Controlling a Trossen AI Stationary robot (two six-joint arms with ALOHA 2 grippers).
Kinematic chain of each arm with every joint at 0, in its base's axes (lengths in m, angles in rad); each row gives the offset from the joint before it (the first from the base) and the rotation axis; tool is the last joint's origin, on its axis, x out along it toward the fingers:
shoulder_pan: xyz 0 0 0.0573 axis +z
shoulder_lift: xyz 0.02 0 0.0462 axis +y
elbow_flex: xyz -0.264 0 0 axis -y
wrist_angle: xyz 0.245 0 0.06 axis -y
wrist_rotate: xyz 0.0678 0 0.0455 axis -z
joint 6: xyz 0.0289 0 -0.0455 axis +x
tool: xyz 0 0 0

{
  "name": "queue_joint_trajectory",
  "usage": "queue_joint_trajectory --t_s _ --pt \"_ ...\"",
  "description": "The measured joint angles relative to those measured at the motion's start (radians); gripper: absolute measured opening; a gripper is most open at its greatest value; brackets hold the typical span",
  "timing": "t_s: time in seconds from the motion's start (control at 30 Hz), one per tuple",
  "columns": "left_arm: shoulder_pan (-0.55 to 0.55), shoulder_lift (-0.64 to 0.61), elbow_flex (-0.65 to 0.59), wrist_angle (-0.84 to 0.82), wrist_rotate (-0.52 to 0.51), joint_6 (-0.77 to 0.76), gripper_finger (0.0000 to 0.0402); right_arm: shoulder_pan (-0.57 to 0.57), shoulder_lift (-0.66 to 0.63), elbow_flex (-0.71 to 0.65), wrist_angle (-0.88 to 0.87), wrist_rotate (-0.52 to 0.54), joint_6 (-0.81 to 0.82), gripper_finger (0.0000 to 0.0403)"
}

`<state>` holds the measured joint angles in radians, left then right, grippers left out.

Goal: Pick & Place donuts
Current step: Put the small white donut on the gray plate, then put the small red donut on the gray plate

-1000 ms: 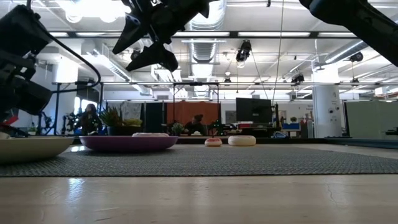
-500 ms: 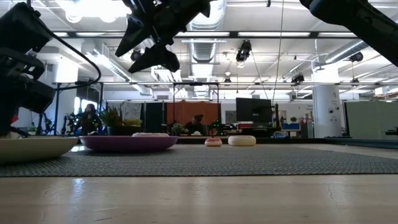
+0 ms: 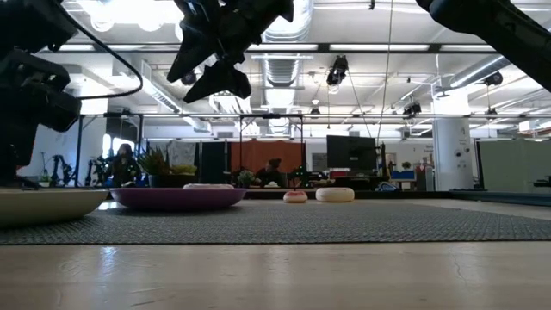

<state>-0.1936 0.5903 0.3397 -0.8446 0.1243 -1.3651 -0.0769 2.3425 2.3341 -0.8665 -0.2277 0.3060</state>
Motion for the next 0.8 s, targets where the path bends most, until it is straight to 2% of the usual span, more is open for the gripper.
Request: queue_joint_trajectory --t_s 0.2,0.33,0.47,0.57,0.67,0.8 --pt "0.000 0.060 0.014 -0.011 0.000 0.030 0.0139 -0.003 -0.004 -0.001 -0.056 0.032 -0.043 0.0210" --pt "-0.009 0.084 0.066 0.019 -0.050 0.055 0.0139 -0.001 -0.042 -0.001 -0.133 0.202 -0.104 0.0210" --pt "-0.009 0.120 0.161 0.025 -0.194 0.151 0.0138 -0.019 -0.098 0.000 -0.218 0.356 -0.132 0.0210" --pt "0.000 0.159 0.222 0.019 -0.271 0.201 0.0138 -0.077 -0.112 -0.017 -0.286 0.361 -0.103 0.0206" --pt "0.031 0.201 0.271 0.016 -0.292 0.243 0.0137 -0.160 -0.112 -0.066 -0.343 0.355 -0.057 0.0200" --pt "0.060 0.241 0.327 0.018 -0.295 0.285 0.0137 -0.282 -0.112 -0.141 -0.346 0.253 -0.039 0.0192"
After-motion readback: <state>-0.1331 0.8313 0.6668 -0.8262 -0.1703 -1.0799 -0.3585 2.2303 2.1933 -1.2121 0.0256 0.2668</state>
